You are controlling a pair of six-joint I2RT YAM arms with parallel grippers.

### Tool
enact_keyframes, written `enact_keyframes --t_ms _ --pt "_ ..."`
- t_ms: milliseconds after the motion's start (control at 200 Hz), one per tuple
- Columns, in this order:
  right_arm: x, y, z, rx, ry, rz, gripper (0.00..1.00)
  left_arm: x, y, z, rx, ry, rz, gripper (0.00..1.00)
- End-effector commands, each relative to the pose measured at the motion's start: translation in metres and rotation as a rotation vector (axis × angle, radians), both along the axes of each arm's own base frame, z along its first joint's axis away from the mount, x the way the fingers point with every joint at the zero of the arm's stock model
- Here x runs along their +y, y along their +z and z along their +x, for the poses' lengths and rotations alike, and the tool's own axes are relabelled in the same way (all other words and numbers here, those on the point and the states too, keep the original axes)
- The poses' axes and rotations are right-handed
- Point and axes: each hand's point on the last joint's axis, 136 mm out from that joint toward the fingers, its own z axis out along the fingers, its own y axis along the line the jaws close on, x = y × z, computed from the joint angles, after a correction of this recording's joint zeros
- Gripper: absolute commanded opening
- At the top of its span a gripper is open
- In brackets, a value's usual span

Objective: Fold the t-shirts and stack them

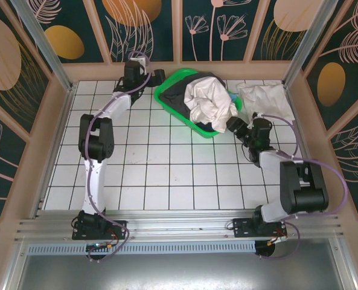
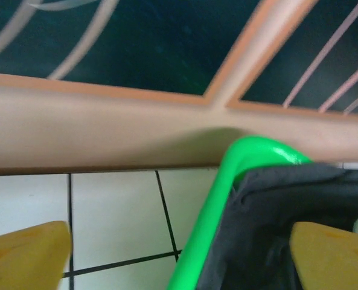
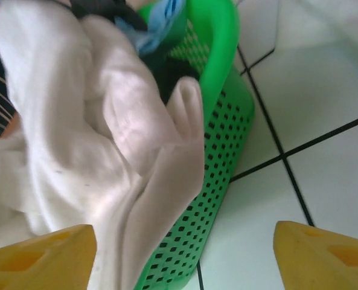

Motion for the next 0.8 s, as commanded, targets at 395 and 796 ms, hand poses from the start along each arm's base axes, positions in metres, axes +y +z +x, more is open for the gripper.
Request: enact_keyframes --t_ms 395,796 --pt "0.065 -0.016 0.057 0.042 0.144 0.035 0.61 -0.013 -0.093 -0.03 0.331 -0.152 0.052 0.51" --pt "0.155 -0.024 0.087 0.095 0.324 -0.052 0.58 0.134 -0.068 -0.113 0.402 0.238 0.065 0.75"
